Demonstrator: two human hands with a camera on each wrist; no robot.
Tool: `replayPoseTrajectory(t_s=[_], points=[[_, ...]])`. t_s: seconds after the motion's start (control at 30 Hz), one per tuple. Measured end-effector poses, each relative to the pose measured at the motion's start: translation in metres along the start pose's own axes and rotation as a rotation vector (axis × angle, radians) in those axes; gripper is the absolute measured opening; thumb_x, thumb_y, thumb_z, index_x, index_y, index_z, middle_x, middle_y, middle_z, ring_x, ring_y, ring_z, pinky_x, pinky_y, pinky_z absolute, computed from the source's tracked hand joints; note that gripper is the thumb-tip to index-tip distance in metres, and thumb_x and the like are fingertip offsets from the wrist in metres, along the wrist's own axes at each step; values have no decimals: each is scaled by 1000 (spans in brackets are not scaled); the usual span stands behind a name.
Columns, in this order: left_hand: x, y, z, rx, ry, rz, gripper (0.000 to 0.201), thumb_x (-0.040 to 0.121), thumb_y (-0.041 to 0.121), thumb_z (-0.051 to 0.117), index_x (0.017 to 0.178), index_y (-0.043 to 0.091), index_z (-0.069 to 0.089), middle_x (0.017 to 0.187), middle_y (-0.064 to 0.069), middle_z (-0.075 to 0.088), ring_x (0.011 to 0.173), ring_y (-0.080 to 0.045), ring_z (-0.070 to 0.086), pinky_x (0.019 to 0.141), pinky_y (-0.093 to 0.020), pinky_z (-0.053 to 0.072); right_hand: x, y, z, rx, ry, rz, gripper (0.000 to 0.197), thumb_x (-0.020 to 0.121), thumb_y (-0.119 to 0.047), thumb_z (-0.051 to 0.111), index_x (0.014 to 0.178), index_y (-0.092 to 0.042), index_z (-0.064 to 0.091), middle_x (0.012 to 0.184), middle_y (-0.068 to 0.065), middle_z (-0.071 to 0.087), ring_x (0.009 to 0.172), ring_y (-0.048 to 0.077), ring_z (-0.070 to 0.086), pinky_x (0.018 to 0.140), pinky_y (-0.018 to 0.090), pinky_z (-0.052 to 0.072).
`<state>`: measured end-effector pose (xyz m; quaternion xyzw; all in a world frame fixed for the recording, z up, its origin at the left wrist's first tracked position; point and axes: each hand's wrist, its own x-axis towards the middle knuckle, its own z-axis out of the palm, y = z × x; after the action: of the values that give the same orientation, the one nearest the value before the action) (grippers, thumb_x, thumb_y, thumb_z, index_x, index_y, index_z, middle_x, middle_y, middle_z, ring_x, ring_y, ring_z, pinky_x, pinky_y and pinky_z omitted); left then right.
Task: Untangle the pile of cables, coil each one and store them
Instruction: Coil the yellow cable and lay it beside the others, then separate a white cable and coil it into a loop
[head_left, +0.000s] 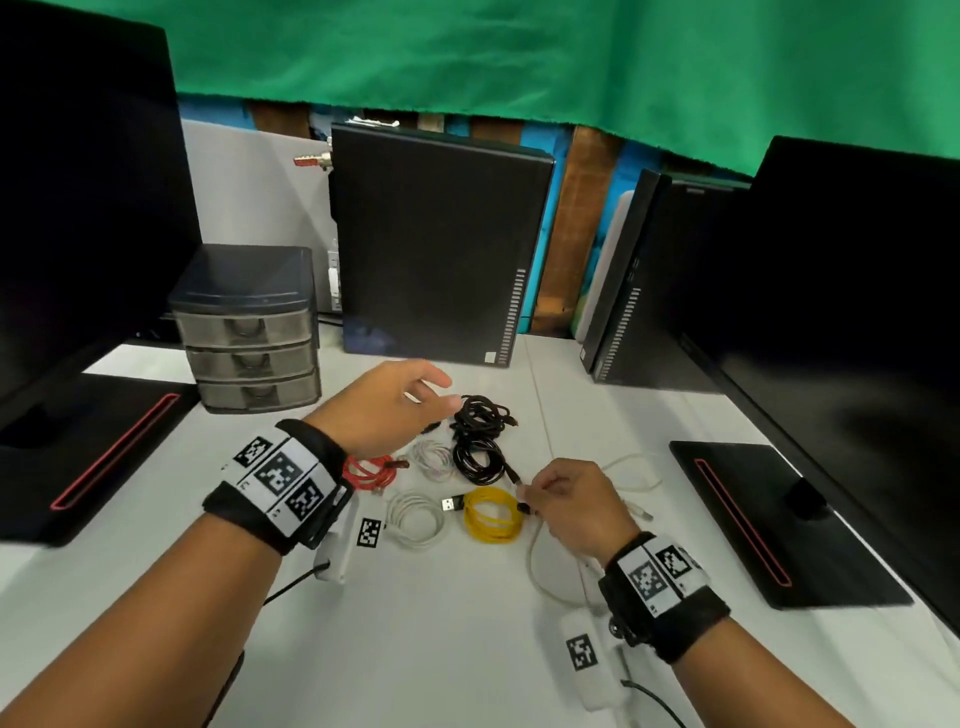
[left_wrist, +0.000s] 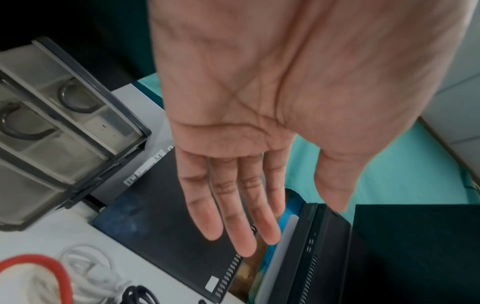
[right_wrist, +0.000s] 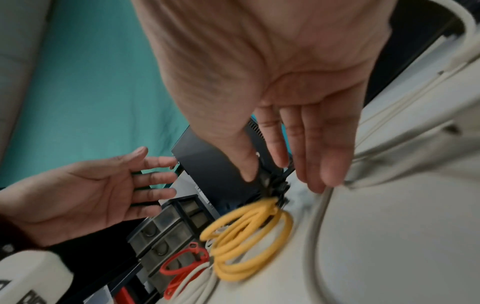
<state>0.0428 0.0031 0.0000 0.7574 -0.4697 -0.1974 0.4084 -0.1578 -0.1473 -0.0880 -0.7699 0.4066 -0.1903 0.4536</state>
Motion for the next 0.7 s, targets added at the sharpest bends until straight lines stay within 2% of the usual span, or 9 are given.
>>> replayPoseTrajectory(t_s=[0.1,0.17,0.27,0.37,0.43,0.5,0.57,0.63,0.7], points=[[2,-2,15,-1,-53,0,26,91,44,68,112,30,65,95,7,71,88,-12,68,76,-28,54,-11,0,-23,39,32,-23,16,84,-31,80,86,-20,68,83,1,70,66,13,62,65,30,49],[2,-2,27,-11,-102,25,22,91,39,69,110,28,68,96,8,70,87,-13,68,80,-31,56,-22,3,-43,-115,31,-69,17,84,-35,79,84,-22,69,81,-2,69,72,14,64,67,25,49],[0,1,49,21,-202,74,10,92,30,69,102,28,72,91,10,71,82,-5,67,76,-24,53,-40,13,-72,-351,-52,-33,16,84,-37,78,82,-24,69,81,-5,68,77,9,64,69,22,48],[-4,4,75,41,-365,79,12,93,19,66,87,26,74,85,7,73,77,-7,66,78,-29,56,-43,26,-93,-366,4,7,13,86,-30,77,76,-23,71,76,-6,69,72,11,66,70,30,56],[-8,10,93,50,-479,32,19,93,13,62,80,23,71,75,5,69,64,-11,62,71,-31,54,-38,29,-97,-307,38,18,20,86,-28,78,69,-20,72,65,-7,68,62,8,63,62,28,55],[-12,19,111,127,-578,-17,17,95,18,60,81,20,70,72,5,66,54,-10,60,66,-30,54,-32,25,-93,-316,-33,32,25,81,-35,81,66,-17,73,61,-9,66,59,3,60,60,22,48],[-16,28,128,226,-638,-48,16,96,24,59,87,18,70,73,7,67,50,-7,59,66,-28,54,-29,20,-82,-458,-219,64,24,77,-37,81,67,-18,73,58,-10,66,59,1,59,60,21,48],[-18,33,142,301,-658,-62,20,96,29,58,92,15,72,74,8,67,51,-7,61,66,-26,54,-29,16,-73,-587,-346,88,18,79,-29,75,71,-12,72,56,-6,65,60,10,61,59,24,50],[-21,34,150,298,-684,-87,23,96,34,59,93,14,70,77,6,68,53,-8,61,63,-23,52,-30,16,-72,-641,-311,72,18,81,-24,68,75,-7,70,64,1,67,65,19,65,59,27,50]])
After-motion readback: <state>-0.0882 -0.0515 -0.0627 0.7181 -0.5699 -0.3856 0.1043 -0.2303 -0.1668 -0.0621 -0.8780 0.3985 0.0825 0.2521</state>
